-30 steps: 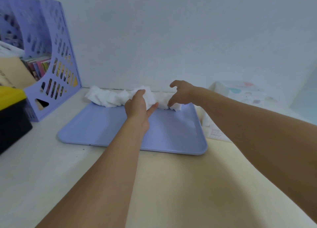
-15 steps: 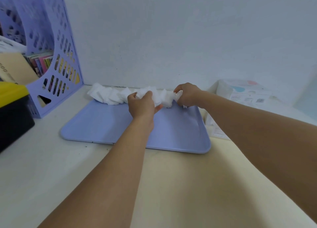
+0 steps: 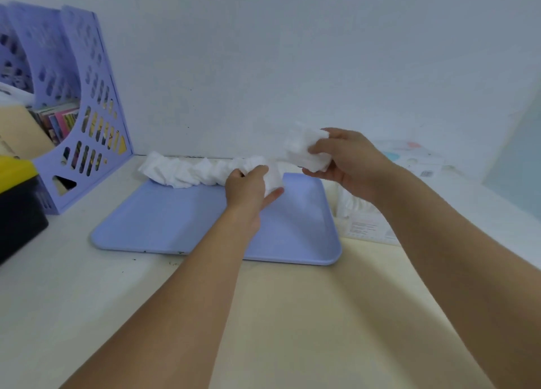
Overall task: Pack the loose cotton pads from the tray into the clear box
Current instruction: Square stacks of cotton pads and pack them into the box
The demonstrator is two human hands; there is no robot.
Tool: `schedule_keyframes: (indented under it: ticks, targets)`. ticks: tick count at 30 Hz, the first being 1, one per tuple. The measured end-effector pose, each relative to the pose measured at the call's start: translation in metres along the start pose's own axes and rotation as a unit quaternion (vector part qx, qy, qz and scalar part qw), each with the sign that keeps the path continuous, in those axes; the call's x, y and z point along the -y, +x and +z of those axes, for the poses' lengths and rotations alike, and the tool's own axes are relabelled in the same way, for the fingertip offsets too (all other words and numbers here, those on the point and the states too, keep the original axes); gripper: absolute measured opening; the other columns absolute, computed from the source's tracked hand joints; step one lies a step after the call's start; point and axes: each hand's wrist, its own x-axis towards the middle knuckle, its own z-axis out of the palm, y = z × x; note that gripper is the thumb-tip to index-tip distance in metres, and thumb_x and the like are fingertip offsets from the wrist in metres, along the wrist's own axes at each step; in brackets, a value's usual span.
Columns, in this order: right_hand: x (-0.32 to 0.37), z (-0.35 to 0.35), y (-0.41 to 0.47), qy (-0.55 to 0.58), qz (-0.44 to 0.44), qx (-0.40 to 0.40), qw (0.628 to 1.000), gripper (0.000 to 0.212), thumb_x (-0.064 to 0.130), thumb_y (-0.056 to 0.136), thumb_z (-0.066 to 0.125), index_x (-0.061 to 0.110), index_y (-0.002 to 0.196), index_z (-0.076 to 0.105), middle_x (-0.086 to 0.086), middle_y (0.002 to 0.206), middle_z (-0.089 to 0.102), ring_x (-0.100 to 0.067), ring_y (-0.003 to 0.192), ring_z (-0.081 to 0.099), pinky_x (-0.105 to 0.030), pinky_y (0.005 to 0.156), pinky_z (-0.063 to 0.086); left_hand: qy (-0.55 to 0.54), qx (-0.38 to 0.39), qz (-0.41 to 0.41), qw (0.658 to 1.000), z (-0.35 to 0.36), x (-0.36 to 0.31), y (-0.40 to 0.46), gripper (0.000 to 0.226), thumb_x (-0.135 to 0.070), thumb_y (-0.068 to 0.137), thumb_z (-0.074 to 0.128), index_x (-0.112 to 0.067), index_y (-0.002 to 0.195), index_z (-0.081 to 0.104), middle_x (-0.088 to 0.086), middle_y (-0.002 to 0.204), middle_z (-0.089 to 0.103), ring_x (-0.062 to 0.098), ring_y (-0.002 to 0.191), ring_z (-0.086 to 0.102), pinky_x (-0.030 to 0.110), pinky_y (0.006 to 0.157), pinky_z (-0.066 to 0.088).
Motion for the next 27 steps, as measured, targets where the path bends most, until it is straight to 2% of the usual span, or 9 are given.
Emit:
schedule_keyframes:
  ticks: [3, 7, 9, 12, 16, 18, 20, 24, 27]
  targets:
    - [-0.012, -0.007, -0.025, 0.113, 0.009, -0.012, 0.993, 0.016, -0.004, 0.093, 0.062, -0.004, 0.108, 0.064, -0.023, 0.104, 0.068, -0.030, 0.088, 0.070, -0.035, 0.073, 0.063, -0.033, 0.101, -0.087, 0.991, 0.014, -0.001, -0.022, 0.024, -0.008, 0.097, 0.055, -0.005, 0.120, 0.059, 0.015, 0.113, 0.068, 0.030, 0.102, 0.067, 0.036, 0.064, 0.062]
    - [-0.033, -0.009, -0.040, 0.101, -0.006, -0.052, 0.994, 0.025, 0.006, 0.097, 0.062, -0.003, 0.120, 0.059, -0.025, 0.111, 0.069, -0.029, 0.090, 0.071, -0.040, 0.079, 0.060, 0.020, 0.186, -0.110, 0.976, 0.023, 0.007, -0.046, 0.029, -0.013, 0.098, 0.056, -0.009, 0.126, 0.063, 0.012, 0.121, 0.071, 0.024, 0.110, 0.069, 0.033, 0.075, 0.061]
    - [-0.033, -0.012, -0.043, 0.093, -0.031, -0.077, 0.992, 0.019, 0.008, 0.097, 0.063, 0.001, 0.115, 0.061, -0.024, 0.112, 0.069, -0.030, 0.095, 0.070, -0.045, 0.086, 0.059, 0.018, 0.178, -0.124, 0.976, 0.026, 0.012, -0.052, 0.029, -0.011, 0.097, 0.059, -0.008, 0.126, 0.063, 0.014, 0.123, 0.070, 0.025, 0.111, 0.068, 0.034, 0.074, 0.061]
    - [-0.031, -0.021, -0.047, 0.119, -0.049, -0.084, 0.988, 0.021, 0.011, 0.095, 0.066, 0.000, 0.114, 0.064, -0.020, 0.106, 0.071, -0.031, 0.096, 0.070, -0.042, 0.087, 0.058, -0.003, 0.167, -0.135, 0.977, 0.030, 0.012, -0.057, 0.029, -0.008, 0.099, 0.057, -0.005, 0.127, 0.062, 0.015, 0.123, 0.069, 0.026, 0.108, 0.068, 0.036, 0.072, 0.062]
    - [-0.030, -0.020, -0.051, 0.089, -0.035, -0.093, 0.991, 0.028, 0.016, 0.091, 0.072, 0.000, 0.113, 0.068, -0.019, 0.109, 0.074, -0.032, 0.095, 0.074, -0.034, 0.077, 0.061, -0.002, 0.195, -0.132, 0.972, 0.037, 0.008, -0.065, 0.026, -0.012, 0.100, 0.054, -0.007, 0.121, 0.067, 0.014, 0.119, 0.073, 0.027, 0.111, 0.069, 0.041, 0.088, 0.060]
    - [-0.030, -0.020, -0.050, 0.061, -0.031, -0.089, 0.994, 0.030, 0.017, 0.090, 0.074, 0.000, 0.113, 0.068, -0.019, 0.108, 0.075, -0.033, 0.095, 0.073, -0.036, 0.076, 0.060, -0.003, 0.199, -0.137, 0.970, 0.039, 0.007, -0.068, 0.027, -0.016, 0.101, 0.052, -0.008, 0.122, 0.068, 0.015, 0.118, 0.073, 0.030, 0.113, 0.069, 0.042, 0.092, 0.058]
    - [-0.030, -0.023, -0.049, 0.045, -0.025, -0.073, 0.996, 0.029, 0.017, 0.090, 0.074, 0.001, 0.114, 0.069, -0.018, 0.109, 0.075, -0.033, 0.096, 0.073, -0.040, 0.083, 0.059, 0.011, 0.190, -0.128, 0.973, 0.039, 0.006, -0.068, 0.026, -0.015, 0.101, 0.052, -0.009, 0.119, 0.069, 0.014, 0.116, 0.074, 0.029, 0.110, 0.070, 0.042, 0.090, 0.059]
    - [-0.027, -0.026, -0.051, 0.040, -0.025, -0.026, 0.999, 0.026, 0.016, 0.092, 0.071, 0.002, 0.114, 0.070, -0.016, 0.109, 0.075, -0.022, 0.091, 0.073, -0.030, 0.076, 0.058, 0.029, 0.175, -0.119, 0.977, 0.035, 0.000, -0.065, 0.024, -0.013, 0.099, 0.052, -0.011, 0.116, 0.069, 0.013, 0.114, 0.075, 0.029, 0.106, 0.072, 0.042, 0.083, 0.061]
    - [-0.031, -0.024, -0.049, 0.025, -0.037, -0.030, 0.999, 0.022, 0.016, 0.092, 0.071, 0.003, 0.110, 0.072, -0.016, 0.107, 0.075, -0.028, 0.096, 0.074, -0.036, 0.082, 0.061, 0.041, 0.184, -0.123, 0.974, 0.034, -0.002, -0.066, 0.025, -0.013, 0.099, 0.053, -0.011, 0.118, 0.069, 0.013, 0.115, 0.074, 0.028, 0.108, 0.071, 0.041, 0.084, 0.061]
